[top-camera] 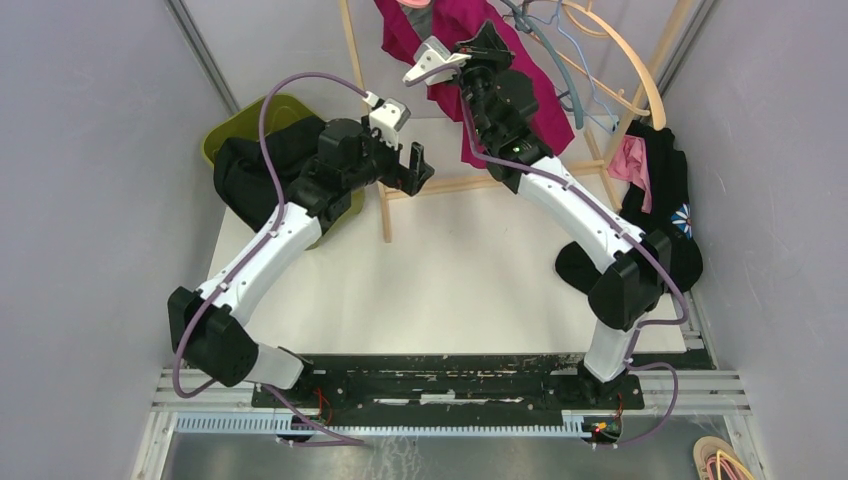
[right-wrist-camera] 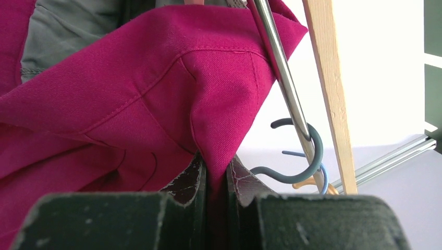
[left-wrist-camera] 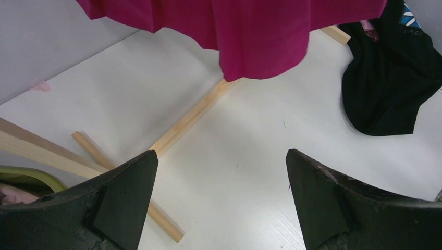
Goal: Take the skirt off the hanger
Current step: Pick up the hanger from the clothesline.
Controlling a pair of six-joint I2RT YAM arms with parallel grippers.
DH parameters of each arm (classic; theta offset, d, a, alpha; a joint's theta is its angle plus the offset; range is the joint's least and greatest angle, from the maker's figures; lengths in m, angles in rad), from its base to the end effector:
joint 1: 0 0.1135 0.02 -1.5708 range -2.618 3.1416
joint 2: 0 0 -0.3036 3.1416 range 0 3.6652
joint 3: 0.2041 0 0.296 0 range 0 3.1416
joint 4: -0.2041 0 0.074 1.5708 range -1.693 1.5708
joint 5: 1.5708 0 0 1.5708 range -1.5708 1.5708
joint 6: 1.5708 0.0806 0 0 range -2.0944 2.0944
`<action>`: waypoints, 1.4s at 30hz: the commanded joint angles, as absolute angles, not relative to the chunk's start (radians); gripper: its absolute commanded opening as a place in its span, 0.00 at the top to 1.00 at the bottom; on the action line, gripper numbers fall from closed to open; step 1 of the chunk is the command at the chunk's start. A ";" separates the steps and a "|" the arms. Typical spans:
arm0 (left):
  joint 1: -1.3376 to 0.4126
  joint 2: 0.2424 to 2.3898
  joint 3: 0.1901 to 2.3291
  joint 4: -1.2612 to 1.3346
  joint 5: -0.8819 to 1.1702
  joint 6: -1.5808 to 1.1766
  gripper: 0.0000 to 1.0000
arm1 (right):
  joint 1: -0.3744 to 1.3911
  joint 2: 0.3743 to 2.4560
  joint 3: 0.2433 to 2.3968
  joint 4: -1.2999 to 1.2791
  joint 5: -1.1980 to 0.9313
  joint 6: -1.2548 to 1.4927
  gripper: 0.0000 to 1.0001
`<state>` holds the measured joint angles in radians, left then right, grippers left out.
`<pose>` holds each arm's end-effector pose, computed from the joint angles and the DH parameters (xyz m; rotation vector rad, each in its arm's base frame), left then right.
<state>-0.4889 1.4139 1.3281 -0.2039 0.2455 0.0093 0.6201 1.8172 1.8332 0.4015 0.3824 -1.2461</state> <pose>0.3548 -0.2110 0.4048 0.6315 1.7805 -0.5585 0.4398 0.2771 0.5329 -0.7323 0.9757 -0.7689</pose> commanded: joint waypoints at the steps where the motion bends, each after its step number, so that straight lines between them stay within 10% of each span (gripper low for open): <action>1: -0.474 1.444 1.378 -0.128 0.284 0.035 0.01 | 0.617 1.685 1.833 0.630 0.333 -1.226 0.99; 42: -0.317 1.618 1.493 -0.149 0.476 -0.016 0.04 | 0.699 1.389 1.445 0.489 0.408 -1.062 0.99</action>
<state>-0.3141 1.6505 1.4670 -0.1699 0.4259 0.0059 0.6876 1.4960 1.4902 0.3714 0.3786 -1.1450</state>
